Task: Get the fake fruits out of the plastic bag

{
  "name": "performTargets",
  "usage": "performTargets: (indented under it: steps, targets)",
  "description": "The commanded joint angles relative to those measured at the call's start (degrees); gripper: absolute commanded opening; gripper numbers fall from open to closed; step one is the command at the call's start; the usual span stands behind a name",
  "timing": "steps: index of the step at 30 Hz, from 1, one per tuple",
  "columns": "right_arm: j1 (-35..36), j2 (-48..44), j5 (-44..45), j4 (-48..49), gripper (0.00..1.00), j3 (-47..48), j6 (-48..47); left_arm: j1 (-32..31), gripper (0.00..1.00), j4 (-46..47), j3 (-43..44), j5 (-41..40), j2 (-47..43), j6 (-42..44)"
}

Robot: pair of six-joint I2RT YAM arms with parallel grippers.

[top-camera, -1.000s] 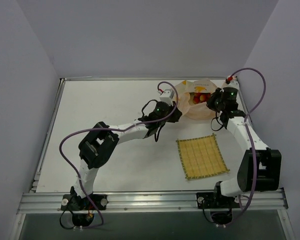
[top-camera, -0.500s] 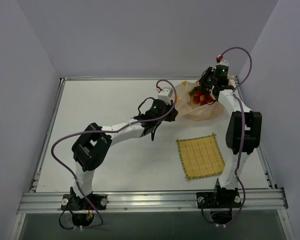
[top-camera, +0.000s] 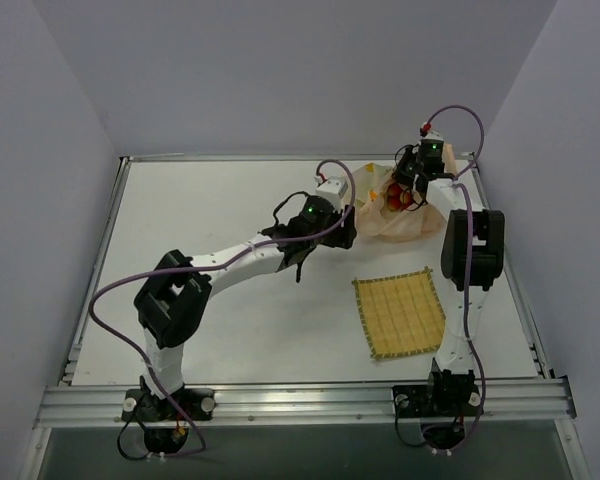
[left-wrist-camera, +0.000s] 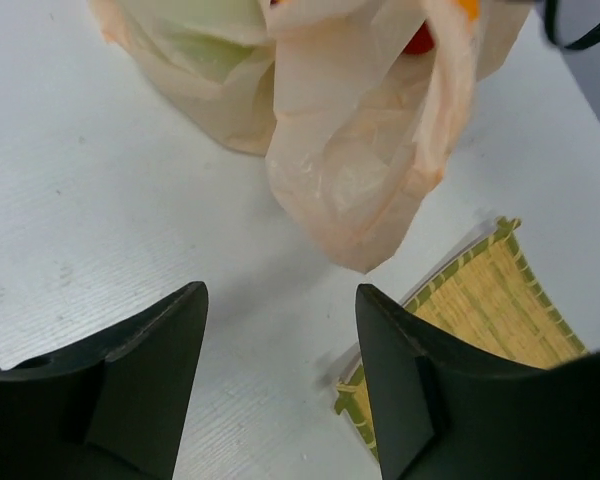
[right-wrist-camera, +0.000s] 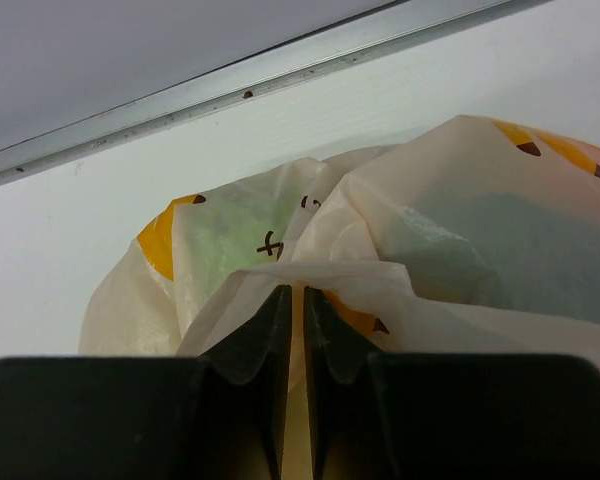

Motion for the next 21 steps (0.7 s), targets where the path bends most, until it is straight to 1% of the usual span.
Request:
performTargets:
  steps: [1, 3, 4, 5, 7, 8, 11, 13, 15, 16, 17, 18, 20, 21]
  targets:
    - [0.29, -4.45, -0.63, 0.84, 0.07, -0.79, -2.01, -1.68, 0.58, -5.49, 9.53, -3.98, -8.46, 3.79]
    - [0.29, -5.42, -1.68, 1.46, 0.07, -2.02, -2.01, -3.26, 0.56, -7.87, 11.57, -4.07, -8.29, 4.14]
    - [0.29, -5.6, -2.12, 1.72, 0.07, -2.29, -1.92, -5.18, 0.54, -8.14, 13.84, -4.16, -7.85, 4.32]
    - [0.29, -5.77, -2.47, 1.81, 0.07, -2.55, -1.84, -6.25, 0.52, -11.01, 15.17, -4.16, -7.24, 4.58]
    - [0.29, -6.21, -3.61, 2.16, 0.07, -3.26, -1.4, -8.61, 0.48, -12.53, 18.07, -3.72, -4.96, 4.85]
    - [0.21, -6.56, -4.05, 2.42, 0.07, -3.52, -1.22, -9.33, 0.45, -13.41, 20.43, -3.54, -4.16, 4.85]
    - [-0.41, -7.71, -6.16, 3.65, 0.07, -5.1, -0.17, -11.0, 0.42, -14.38, 24.65, -3.8, -0.74, 5.11]
    - [-1.37, -8.41, -7.48, 4.97, 0.07, -6.15, 1.24, -10.83, 0.37, -15.34, 26.86, -4.42, 2.69, 4.67]
    - [-2.25, -9.37, -10.2, 6.03, 0.07, -7.03, 2.46, -10.13, 0.33, -15.79, 31.07, -5.03, 6.36, 5.36]
    - [-3.13, -9.64, -11.08, 7.25, 0.07, -8.08, 3.6, -10.04, 0.33, -16.66, 32.74, -6.17, 7.87, 6.24]
    - [-3.74, -9.9, -12.66, 7.78, 0.07, -8.7, 4.14, -9.77, 0.31, -17.19, 36.24, -10.44, 9.28, 7.3]
    - [-4.36, -10.52, -13.37, 8.22, 0.07, -9.32, 4.92, -9.25, 0.29, -17.8, 38.19, -11.88, 12.25, 7.92]
    - [-6.11, -11.31, -15.21, 11.55, 0.07, -12.38, 7.82, -7.93, 0.29, -17.9, 41.09, -11.98, 14.99, 7.66]
    - [-6.56, -12.01, -17.22, 13.13, 0.07, -13.53, 8.96, -6.71, 0.29, -17.81, 44.24, -12.41, 17.79, 7.66]
